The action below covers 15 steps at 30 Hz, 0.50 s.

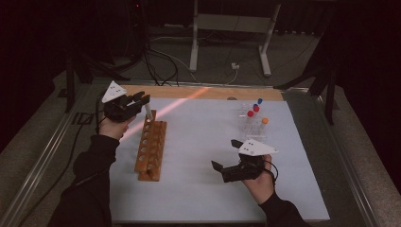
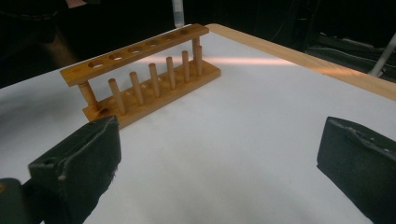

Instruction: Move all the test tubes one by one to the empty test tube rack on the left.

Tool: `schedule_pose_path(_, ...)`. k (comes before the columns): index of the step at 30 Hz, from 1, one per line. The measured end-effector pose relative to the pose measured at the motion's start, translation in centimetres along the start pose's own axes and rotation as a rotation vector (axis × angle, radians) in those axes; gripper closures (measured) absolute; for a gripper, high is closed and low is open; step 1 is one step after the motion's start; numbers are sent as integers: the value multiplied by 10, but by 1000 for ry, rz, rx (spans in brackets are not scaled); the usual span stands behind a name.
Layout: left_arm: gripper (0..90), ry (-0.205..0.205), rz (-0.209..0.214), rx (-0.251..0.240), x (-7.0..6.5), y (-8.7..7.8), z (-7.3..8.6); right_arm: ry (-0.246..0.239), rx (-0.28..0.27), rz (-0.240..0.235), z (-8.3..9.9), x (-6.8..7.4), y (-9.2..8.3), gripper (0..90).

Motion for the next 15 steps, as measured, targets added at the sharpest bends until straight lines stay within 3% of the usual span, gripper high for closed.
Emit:
schedule_pose_path(2, 716, 8, -19, -3, 4, 1, 3, -1, 4, 0, 1, 0, 0, 0)
schedule_pose_path(4, 716, -15, -19, -2, 6, 2, 7, 0, 4, 0, 1, -1, 0, 0)
schedule_pose_path(10, 716, -23, -32, 24, 10, 7, 25, 4, 0, -3, 0, -1, 0, 0)
schedule_pose_path(15, 716, -14, -32, 71, 8, 11, 42, 0, -15, -1, -1, -2, -1, 0)
Point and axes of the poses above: each handheld gripper's, and its own axes: y roughly forward along the jaws, z roughly out of its underside, x roughly to its left, the point moved 9 cm from there along y, roughly forward along the jaws, and after that the axes turned 11 degrees about -x, right-handed, at the moved point
